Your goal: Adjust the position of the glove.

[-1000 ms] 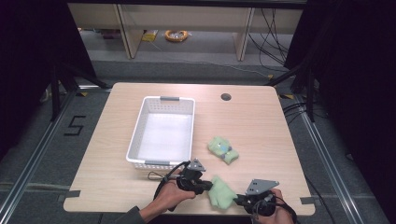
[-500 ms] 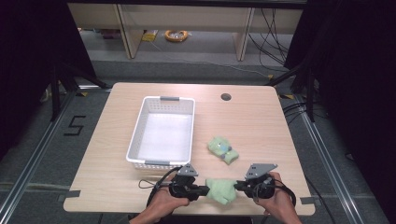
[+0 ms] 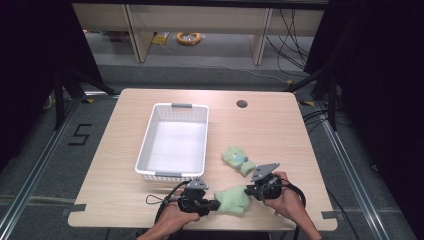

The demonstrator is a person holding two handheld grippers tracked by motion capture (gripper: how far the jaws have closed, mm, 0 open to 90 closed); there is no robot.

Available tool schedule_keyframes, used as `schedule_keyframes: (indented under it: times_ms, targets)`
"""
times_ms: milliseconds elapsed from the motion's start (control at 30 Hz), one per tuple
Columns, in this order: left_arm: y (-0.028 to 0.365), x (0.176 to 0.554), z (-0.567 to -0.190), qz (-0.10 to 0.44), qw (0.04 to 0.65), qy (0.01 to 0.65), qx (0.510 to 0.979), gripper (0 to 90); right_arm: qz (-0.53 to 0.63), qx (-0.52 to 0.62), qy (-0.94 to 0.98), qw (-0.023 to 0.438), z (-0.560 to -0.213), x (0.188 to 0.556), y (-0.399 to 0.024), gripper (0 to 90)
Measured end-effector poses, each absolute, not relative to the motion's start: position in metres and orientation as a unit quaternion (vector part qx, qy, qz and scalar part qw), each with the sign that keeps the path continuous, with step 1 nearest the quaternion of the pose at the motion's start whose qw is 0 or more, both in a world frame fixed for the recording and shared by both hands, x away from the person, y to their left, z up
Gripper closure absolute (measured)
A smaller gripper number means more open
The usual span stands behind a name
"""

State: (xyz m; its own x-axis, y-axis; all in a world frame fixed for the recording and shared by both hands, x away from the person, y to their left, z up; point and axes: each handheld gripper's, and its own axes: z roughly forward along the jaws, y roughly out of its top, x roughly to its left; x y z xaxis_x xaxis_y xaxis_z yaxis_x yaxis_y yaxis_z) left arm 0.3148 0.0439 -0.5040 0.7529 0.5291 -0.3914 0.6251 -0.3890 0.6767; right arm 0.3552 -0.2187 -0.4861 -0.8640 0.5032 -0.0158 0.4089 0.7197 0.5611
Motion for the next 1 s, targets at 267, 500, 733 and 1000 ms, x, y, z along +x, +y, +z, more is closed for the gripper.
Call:
schedule_keyframes:
  times_ms: [267,500,733,1000]
  targets:
    - [0.045,0.315,-0.504,-0.046,0.427,0.35,0.832,70.9,0.282,0.256,0.921,0.081,-0.488,0.358,-0.227,79.3]
    - [0.05,0.309,-0.495,-0.019,0.432,0.36,0.826,47.5,0.302,0.287,0.903,0.099,-0.477,0.357,-0.235,69.8]
    - [0.063,0.301,-0.488,0.014,0.432,0.372,0.821,35.2,0.307,0.293,0.898,0.118,-0.461,0.364,-0.239,58.4]
    - [0.076,0.294,-0.493,0.013,0.424,0.384,0.821,32.3,0.307,0.295,0.894,0.141,-0.455,0.4,-0.219,56.4]
